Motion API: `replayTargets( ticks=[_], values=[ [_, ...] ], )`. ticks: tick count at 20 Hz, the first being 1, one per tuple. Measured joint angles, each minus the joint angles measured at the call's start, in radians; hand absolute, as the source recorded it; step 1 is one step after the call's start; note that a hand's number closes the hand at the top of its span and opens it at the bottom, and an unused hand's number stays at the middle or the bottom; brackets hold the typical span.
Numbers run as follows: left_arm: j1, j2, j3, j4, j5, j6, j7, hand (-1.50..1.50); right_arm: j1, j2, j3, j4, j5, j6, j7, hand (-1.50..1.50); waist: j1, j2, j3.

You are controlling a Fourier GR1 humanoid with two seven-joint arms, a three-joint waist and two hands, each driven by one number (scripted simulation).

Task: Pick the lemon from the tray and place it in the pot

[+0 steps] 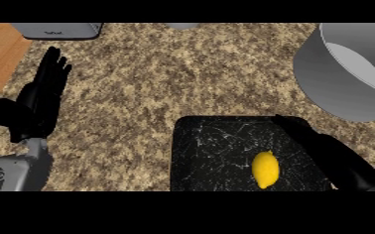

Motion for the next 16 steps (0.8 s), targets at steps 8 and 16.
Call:
replayTargets(
  ticks=[8, 16],
  values=[
    [-0.014, -0.030, 0.010, -0.009, -0.032, -0.005, 0.031, 0.00, -0.029, 0.151, 0.058, 0.065, 0.141, 0.058, 0.099, -1.50, -0.004, 0.000, 0.001],
    [0.002, -0.043, 0.049, -0.014, -0.043, -0.048, 0.026, 0.00, 0.020, 0.228, 0.039, 0.118, 0.266, 0.096, 0.059, -1.50, -0.006, -0.001, 0.001]
  ],
)
